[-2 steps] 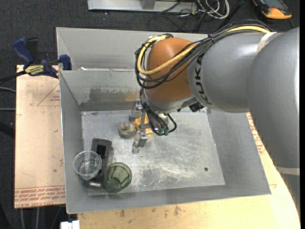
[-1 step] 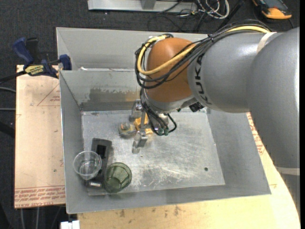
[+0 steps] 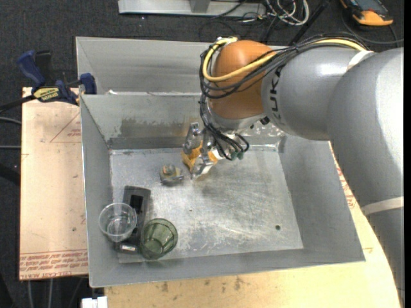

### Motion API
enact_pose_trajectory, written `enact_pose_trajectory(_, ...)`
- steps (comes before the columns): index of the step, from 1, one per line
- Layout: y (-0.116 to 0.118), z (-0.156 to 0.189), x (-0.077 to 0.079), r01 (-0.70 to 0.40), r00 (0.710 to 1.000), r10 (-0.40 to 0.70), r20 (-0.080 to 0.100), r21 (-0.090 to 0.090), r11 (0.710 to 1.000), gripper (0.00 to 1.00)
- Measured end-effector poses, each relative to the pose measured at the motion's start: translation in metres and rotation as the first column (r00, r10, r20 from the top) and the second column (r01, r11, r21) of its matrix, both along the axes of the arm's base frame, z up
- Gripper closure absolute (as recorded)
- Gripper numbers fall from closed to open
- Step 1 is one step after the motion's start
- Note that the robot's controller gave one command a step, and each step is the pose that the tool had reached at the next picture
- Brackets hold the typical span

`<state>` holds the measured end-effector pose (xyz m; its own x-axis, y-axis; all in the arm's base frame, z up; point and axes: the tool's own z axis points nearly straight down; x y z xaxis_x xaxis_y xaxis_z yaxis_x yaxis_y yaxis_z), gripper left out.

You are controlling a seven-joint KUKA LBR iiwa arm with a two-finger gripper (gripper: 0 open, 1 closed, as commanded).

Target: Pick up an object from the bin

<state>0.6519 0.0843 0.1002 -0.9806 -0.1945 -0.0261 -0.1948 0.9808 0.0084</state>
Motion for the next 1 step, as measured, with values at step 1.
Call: enact_pose_trajectory(1, -0.0001, 0.0000, 0.0000, 0.001, 1.000, -0.001, 0.000, 0.000, 1.000, 1.00)
